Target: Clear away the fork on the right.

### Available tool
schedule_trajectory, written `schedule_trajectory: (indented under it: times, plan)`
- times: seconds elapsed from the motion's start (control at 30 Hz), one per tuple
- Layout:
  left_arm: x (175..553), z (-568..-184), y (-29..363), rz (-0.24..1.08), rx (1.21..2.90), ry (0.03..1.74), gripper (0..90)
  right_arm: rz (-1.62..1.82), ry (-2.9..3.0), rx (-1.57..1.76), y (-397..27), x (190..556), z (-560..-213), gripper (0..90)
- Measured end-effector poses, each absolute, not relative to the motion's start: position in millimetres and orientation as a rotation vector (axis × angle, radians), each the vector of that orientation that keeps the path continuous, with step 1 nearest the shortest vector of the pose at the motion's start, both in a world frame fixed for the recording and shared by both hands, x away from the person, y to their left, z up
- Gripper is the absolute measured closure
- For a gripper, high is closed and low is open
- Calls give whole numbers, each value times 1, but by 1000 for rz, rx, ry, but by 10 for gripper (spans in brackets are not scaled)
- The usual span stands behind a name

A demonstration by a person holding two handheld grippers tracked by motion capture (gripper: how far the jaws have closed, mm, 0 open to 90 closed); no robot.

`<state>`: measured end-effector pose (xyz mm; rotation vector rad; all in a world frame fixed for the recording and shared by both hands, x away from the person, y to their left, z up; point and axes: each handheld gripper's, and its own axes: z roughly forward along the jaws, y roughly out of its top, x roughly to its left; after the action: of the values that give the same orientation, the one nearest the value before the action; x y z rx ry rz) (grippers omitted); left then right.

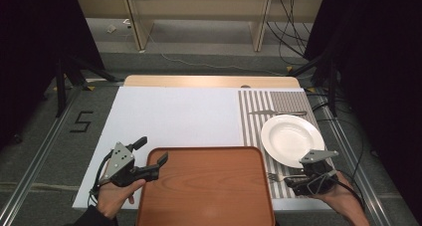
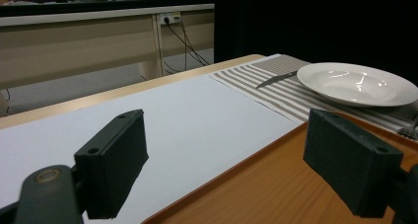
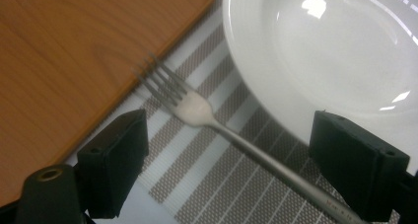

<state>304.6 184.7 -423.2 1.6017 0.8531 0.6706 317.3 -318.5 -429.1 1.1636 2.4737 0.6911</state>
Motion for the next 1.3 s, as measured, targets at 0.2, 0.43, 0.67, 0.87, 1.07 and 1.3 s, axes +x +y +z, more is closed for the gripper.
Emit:
schedule_trajectory:
  times: [0.2,0.43,0.67,0.87,1.07,1.3]
  plan:
    - [305,-423,185,672,1602,852,161,632,2495,1214,-327,319,-436,175]
    - [304,-423,184,674,1603,848,161,561,2521,1249,-329,321,-439,206]
    - [304,-423,184,676,1605,844,161,497,2526,1276,-335,324,-444,238]
    - [304,-423,183,677,1607,842,161,467,2526,1279,-337,327,-447,253]
    - [304,-423,183,676,1608,843,161,455,2531,1274,-339,333,-450,261]
    - [305,-424,183,675,1610,843,161,441,2537,1287,-341,341,-457,263]
